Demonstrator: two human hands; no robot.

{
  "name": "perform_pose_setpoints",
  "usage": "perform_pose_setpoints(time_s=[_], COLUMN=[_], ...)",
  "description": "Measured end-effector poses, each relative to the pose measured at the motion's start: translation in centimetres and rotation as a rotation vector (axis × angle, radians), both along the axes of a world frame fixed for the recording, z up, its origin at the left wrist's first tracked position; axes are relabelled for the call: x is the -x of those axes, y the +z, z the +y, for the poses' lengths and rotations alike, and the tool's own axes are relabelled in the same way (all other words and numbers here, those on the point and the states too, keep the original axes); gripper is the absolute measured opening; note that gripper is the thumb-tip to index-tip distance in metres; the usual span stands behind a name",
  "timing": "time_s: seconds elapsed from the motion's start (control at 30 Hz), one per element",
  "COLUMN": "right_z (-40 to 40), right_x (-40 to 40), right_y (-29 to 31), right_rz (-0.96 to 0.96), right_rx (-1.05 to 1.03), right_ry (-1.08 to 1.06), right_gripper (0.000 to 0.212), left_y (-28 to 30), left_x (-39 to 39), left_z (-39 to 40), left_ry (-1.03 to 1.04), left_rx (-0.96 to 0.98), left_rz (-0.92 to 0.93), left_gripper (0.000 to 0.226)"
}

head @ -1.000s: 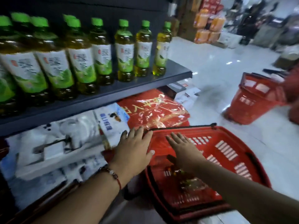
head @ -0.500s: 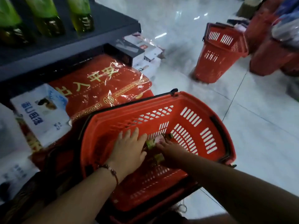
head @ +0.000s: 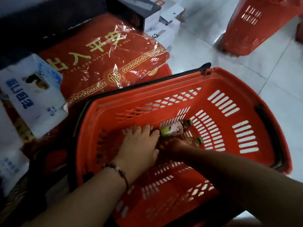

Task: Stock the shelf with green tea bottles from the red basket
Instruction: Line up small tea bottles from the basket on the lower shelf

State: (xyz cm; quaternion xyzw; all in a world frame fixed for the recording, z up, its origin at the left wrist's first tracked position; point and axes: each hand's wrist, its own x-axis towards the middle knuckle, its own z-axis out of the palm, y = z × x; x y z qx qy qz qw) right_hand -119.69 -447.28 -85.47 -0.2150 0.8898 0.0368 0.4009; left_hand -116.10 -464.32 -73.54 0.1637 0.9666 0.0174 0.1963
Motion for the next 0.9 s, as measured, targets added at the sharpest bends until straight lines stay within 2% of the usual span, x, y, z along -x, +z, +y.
perform_pose_setpoints(time_s=[0.03, 0.1, 0.2, 0.3, 0.47, 0.57, 0.63, 0.73, 0.8, 0.9], right_z=[-0.1, -0.4, 0.2, 0.9, 2.7, 2.5, 2.3, 0.5, -1.2, -3.6], right_x=[-0.1, -0.3, -0.2, -1.1, -4.9, -7.7, -9.5, -12.7, -14.4, -15.6], right_y=[0.1, 2.1, 6.1, 11.2, 18.6, 22.9, 24.7, 26.2, 26.9, 27.7], right_rz=[-0.019, -0.056, -0.008, -0.053, 0.205, 0.243, 0.173, -0.122, -0.355, -0.656], right_rx=[0.001, 0.09, 0.224, 0.364, 0.535, 0.807, 1.09, 1.424, 1.54, 1.567], right_ry=[0.008, -0.148, -0.286, -0.486, -0.676, -0.974, -1.203, -1.516, -1.704, -1.835], right_gripper=[0.045, 0.044, 0.043, 0.032, 0.058, 0.059, 0.057, 0.023, 0.015, 0.02], left_y=[0.3, 1.3, 3.7, 7.0, 12.0, 13.4, 14.1, 15.3, 16.0, 17.1], left_x=[0.0, 0.0, -0.3, -1.1, -4.7, -7.7, -9.6, -12.0, -13.0, -13.3], left_z=[-0.1, -0.5, -1.2, -1.6, -2.5, -4.0, -4.8, -5.1, -4.8, -4.6], left_ry=[-0.004, -0.005, 0.006, 0.019, 0.049, 0.166, 0.29, 0.427, 0.534, 0.717], left_rx=[-0.008, -0.016, -0.013, -0.037, -0.162, -0.267, -0.405, -0.638, -0.787, -1.028], left_rz=[0.015, 0.042, 0.07, 0.113, 0.216, 0.114, -0.039, -0.264, -0.357, -0.339], left_gripper=[0.062, 0.06, 0.057, 0.056, 0.057, 0.046, 0.032, 0.038, 0.043, 0.064])
